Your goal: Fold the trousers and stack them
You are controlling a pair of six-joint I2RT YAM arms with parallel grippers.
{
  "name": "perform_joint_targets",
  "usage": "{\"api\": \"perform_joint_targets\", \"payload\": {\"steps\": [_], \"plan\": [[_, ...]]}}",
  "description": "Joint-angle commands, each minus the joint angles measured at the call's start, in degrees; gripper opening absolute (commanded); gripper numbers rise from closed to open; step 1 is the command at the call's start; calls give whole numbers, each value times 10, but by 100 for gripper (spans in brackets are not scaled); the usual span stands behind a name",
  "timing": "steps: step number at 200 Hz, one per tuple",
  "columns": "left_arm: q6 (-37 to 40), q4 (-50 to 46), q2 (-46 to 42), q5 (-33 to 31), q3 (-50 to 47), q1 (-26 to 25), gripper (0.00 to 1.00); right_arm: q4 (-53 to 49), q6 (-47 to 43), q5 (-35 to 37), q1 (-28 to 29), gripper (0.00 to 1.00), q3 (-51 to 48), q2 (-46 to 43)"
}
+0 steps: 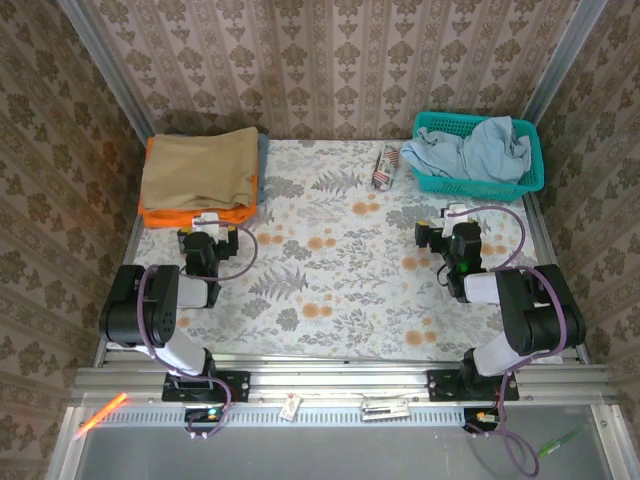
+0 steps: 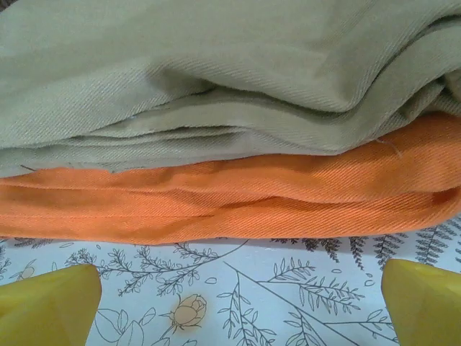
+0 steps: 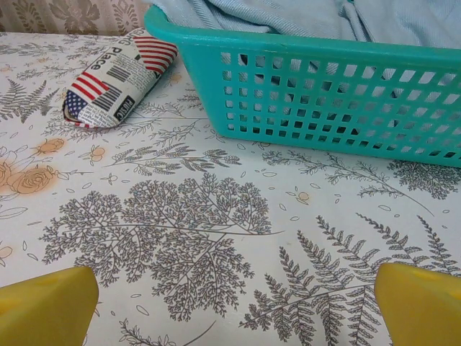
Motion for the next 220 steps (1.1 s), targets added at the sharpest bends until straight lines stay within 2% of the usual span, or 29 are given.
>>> {"api": "perform_joint_targets", "payload": {"steps": [1, 220], "plan": [[8, 37, -9, -6, -10, -7, 100, 14, 6, 24, 2, 100, -1, -1], [7, 32, -9, -11, -7, -7, 100, 15, 7, 25, 1, 100, -1, -1]]}}
